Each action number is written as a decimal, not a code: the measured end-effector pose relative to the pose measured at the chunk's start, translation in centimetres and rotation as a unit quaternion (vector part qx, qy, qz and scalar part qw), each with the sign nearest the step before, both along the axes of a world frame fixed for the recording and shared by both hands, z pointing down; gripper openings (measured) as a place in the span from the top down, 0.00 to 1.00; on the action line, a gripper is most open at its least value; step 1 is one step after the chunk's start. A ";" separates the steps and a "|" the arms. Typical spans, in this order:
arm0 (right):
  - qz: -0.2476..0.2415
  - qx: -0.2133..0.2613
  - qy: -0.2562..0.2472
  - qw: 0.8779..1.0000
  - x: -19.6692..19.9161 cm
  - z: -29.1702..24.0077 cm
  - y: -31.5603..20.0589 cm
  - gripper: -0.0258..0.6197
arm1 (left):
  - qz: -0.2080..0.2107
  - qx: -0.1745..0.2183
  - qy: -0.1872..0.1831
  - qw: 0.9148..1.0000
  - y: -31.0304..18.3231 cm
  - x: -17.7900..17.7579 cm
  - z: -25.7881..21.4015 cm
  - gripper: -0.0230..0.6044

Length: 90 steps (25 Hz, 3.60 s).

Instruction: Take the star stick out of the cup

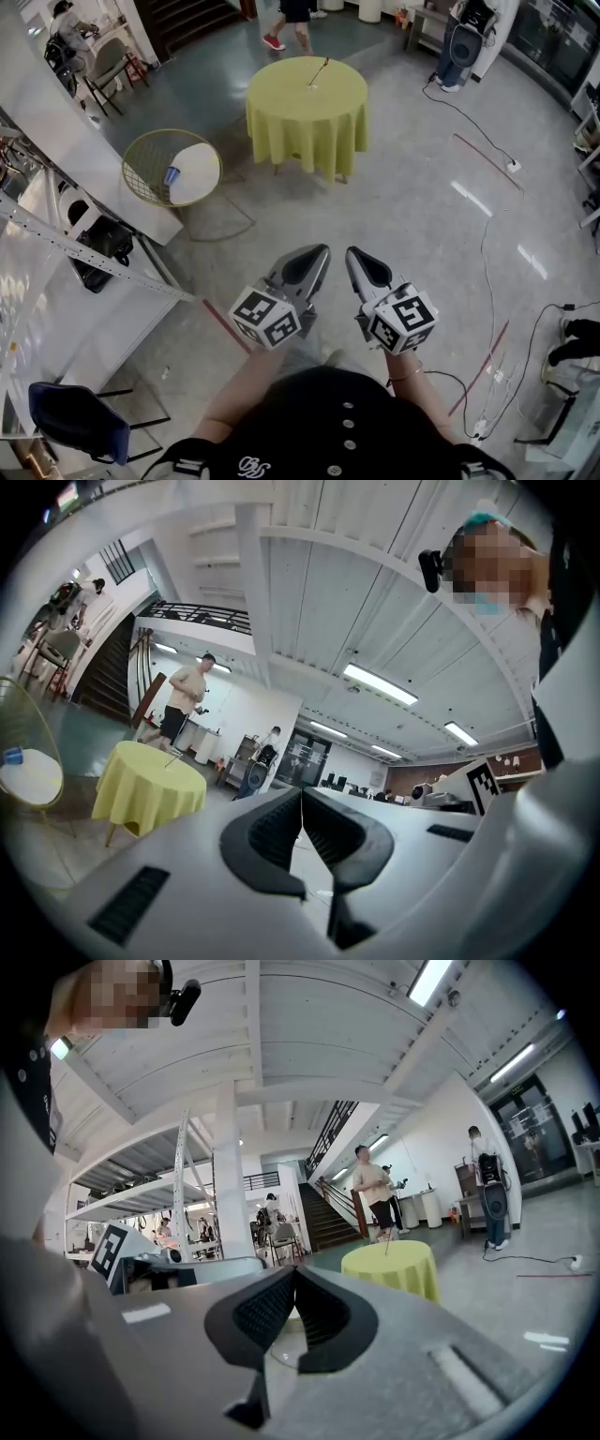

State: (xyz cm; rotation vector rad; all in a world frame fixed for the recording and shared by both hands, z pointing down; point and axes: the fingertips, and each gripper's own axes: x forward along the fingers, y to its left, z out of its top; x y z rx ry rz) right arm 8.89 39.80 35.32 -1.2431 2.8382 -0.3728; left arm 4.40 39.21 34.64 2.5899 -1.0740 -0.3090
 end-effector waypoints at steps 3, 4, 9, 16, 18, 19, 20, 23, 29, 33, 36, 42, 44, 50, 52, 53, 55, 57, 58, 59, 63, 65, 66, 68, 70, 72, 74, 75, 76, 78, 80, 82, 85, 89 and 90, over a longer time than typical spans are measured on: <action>0.001 0.001 0.003 1.000 0.3 0.0 -0.9 0.95 | 0.002 -0.005 0.003 1.000 -0.8 0.2 0.3 0.94; 0.002 0.002 0.003 1.000 0.3 0.0 -1.4 0.95 | 0.003 -0.005 0.002 1.000 -1.2 0.2 0.3 0.94; 0.002 0.006 0.002 1.000 -0.7 0.1 -4.8 0.95 | 0.003 -0.006 0.003 1.000 -4.6 -0.3 0.8 0.94; 0.010 0.012 0.010 1.000 -2.5 -0.3 -12.5 0.95 | 0.009 0.004 0.003 1.000 -12.4 -2.2 -0.2 0.94; 0.013 0.013 0.011 1.000 -3.3 -0.6 -14.9 0.95 | 0.010 0.002 0.001 1.000 -14.8 -3.1 -0.4 0.94; 0.016 0.014 0.011 1.000 -3.6 -0.8 -16.1 0.95 | 0.012 0.001 0.001 1.000 -15.9 -3.5 -0.5 0.94; 0.018 0.015 0.011 1.000 -4.0 -0.9 -17.2 0.95 | 0.015 0.000 0.001 1.000 -17.1 -3.8 -0.5 0.94; 0.026 0.017 0.010 0.999 -5.2 -1.3 -20.8 0.95 | 0.026 0.001 0.000 1.000 -20.3 -4.6 -0.7 0.94; 0.037 0.019 0.014 0.999 -7.5 -1.6 -26.6 0.95 | 0.047 -0.001 -0.003 0.999 -25.7 -6.3 -0.7 0.94; 0.050 0.011 0.018 0.999 -7.9 -1.2 -28.7 0.95 | 0.054 -0.013 -0.001 0.998 -28.1 -7.1 0.1 0.94; 0.060 -0.001 0.021 0.998 -7.4 -0.6 -29.5 0.95 | 0.058 -0.025 0.000 0.998 -28.9 -7.2 1.1 0.94; 0.067 -0.011 0.025 0.997 -7.7 0.2 -30.8 0.95 | 0.065 -0.035 0.002 0.997 -30.3 -7.8 1.9 0.94; 0.070 -0.014 0.024 0.997 -7.6 0.5 -31.2 0.95 | 0.066 -0.034 0.002 0.997 -30.8 -7.6 1.8 0.94; 0.065 -0.008 0.019 0.998 -6.7 0.4 -33.6 0.95 | 0.065 -0.019 0.001 0.998 -33.2 -6.5 0.8 0.94; 0.062 -0.009 0.017 0.998 -6.7 0.5 -34.7 0.95 | 0.062 -0.020 0.000 0.998 -34.3 -6.4 0.9 0.94; 0.062 -0.009 0.017 0.998 -6.7 0.6 -35.2 0.95 | 0.061 -0.021 0.000 0.998 -34.9 -6.4 1.0 0.94; 0.063 -0.010 0.017 0.998 -6.6 0.7 -36.3 0.95 | 0.062 -0.022 -0.001 0.998 -35.9 -6.3 1.2 0.94; 0.064 -0.008 0.016 0.998 -6.3 0.9 -37.5 0.95 | 0.063 -0.020 -0.001 0.998 -37.2 -6.0 1.3 0.94; 0.064 -0.008 0.015 0.998 -6.1 1.1 -38.3 0.95 | 0.063 -0.019 -0.001 0.998 -37.9 -5.8 1.3 0.94; 0.063 -0.009 0.015 0.998 -5.9 1.2 -39.2 0.95 | 0.062 -0.019 -0.001 0.998 -38.7 -5.6 1.4 0.94; 0.055 -0.008 0.015 0.998 -5.5 1.0 -43.0 0.95 | 0.056 -0.018 -0.004 0.998 -42.4 -4.9 1.2 0.94; 0.053 -0.006 0.015 0.998 -5.3 0.9 -45.0 0.95 | 0.052 -0.019 -0.005 0.998 -44.3 -4.7 1.2 0.94; 0.052 -0.005 0.016 0.999 -5.2 0.7 -46.0 0.95 | 0.049 -0.019 -0.005 0.999 -45.3 -4.6 1.1 0.94; 0.048 -0.003 0.018 0.999 -4.9 0.5 -48.1 0.95 | 0.045 -0.019 -0.006 0.999 -47.2 -4.4 1.0 0.94; 0.043 -0.003 0.019 0.999 -4.7 0.4 -50.2 0.95 | 0.038 -0.019 -0.007 0.999 -49.0 -4.2 0.8 0.94; 0.037 -0.004 0.019 0.999 -4.5 0.5 -52.1 0.95 | 0.032 -0.018 -0.007 0.999 -50.9 -4.0 0.7 0.94; 0.032 -0.004 0.020 0.999 -4.5 0.6 -53.9 0.95 | 0.027 -0.018 -0.009 0.999 -52.8 -3.8 0.9 0.94; 0.030 -0.004 0.020 0.999 -4.5 0.7 -54.9 0.95 | 0.025 -0.018 -0.009 0.999 -53.7 -3.7 0.9 0.94; 0.028 -0.003 0.021 0.999 -4.4 0.8 -55.8 0.95 | 0.023 -0.018 -0.009 1.000 -54.7 -3.7 1.0 0.94; 0.025 -0.003 0.025 0.999 -4.2 0.8 -57.7 0.95 | 0.020 -0.018 -0.008 1.000 -56.6 -3.4 1.0 0.94; 0.023 -0.004 0.027 0.999 -3.8 0.9 -59.5 0.95 | 0.020 -0.018 -0.008 1.000 -58.2 -2.9 1.0 0.94; 0.018 -0.005 0.027 0.999 -3.5 0.9 -60.9 0.95 | 0.019 -0.019 -0.011 1.000 -59.4 -2.5 1.2 0.94; 0.011 -0.008 0.029 0.999 -3.0 1.1 -62.5 0.95 | 0.011 -0.026 -0.008 1.000 -60.9 -2.0 1.5 0.94; 0.003 -0.016 0.027 1.000 -2.7 1.5 -64.7 0.95 | -0.003 -0.035 -0.001 0.999 -62.8 -1.8 1.8 0.94; 0.001 -0.018 0.026 1.000 -2.7 1.7 -65.1 0.95 | -0.006 -0.038 0.002 0.999 -63.2 -1.8 1.9 0.94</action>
